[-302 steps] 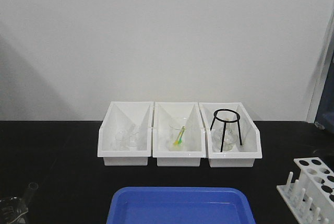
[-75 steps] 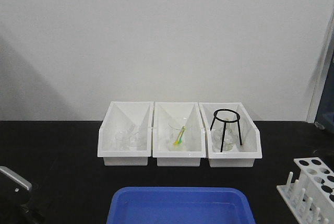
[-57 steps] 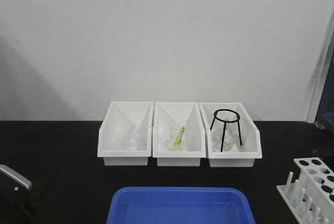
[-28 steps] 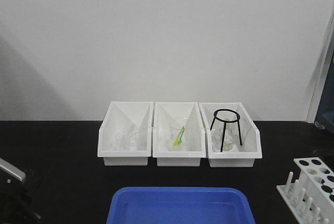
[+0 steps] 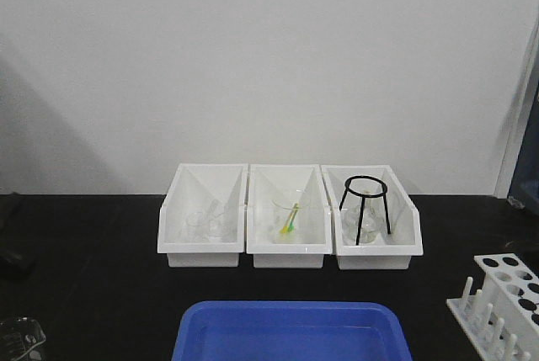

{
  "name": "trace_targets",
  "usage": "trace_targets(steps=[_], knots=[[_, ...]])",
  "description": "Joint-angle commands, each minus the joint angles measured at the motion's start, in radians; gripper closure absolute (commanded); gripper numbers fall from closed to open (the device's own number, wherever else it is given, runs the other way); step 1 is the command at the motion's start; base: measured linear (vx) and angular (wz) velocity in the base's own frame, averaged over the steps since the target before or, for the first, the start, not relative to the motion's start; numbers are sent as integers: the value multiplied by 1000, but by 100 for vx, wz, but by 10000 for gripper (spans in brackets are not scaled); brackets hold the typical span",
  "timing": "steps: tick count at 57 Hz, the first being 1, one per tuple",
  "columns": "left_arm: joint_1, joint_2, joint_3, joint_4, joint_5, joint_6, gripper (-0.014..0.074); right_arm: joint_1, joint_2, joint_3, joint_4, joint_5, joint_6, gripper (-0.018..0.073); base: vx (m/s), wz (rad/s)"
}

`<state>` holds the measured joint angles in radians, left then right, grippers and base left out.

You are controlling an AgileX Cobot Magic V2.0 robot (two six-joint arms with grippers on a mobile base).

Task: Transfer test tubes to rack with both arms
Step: 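Raise both arms, bringing the held tube toward the right gripper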

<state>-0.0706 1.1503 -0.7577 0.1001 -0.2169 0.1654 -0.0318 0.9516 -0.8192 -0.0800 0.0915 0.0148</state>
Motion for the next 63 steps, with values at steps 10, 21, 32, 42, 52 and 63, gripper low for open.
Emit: trace_targets(steps=[10,21,32,42,52,63], knots=[[-42,-51,-160,9,27,-259,619,10,5,-35,33,-32,-7,102,0,0],[-191,-35,-174,74,2,-283,619,99,62,-35,32,-27,-21,102,0,0],[-342,6,-174,91,-5,-288,619,227,132,-35,35,-49,-50,102,0,0],[-455,61,-174,94,-57,-348,619,335,189,-35,44,-98,-49,102,0,0],[-550,122,-174,95,-155,-420,619,443,234,-35,45,-165,-45,102,0,0],[-630,176,-174,103,-244,-437,619,549,256,-35,45,-194,-32,102,0,0]])
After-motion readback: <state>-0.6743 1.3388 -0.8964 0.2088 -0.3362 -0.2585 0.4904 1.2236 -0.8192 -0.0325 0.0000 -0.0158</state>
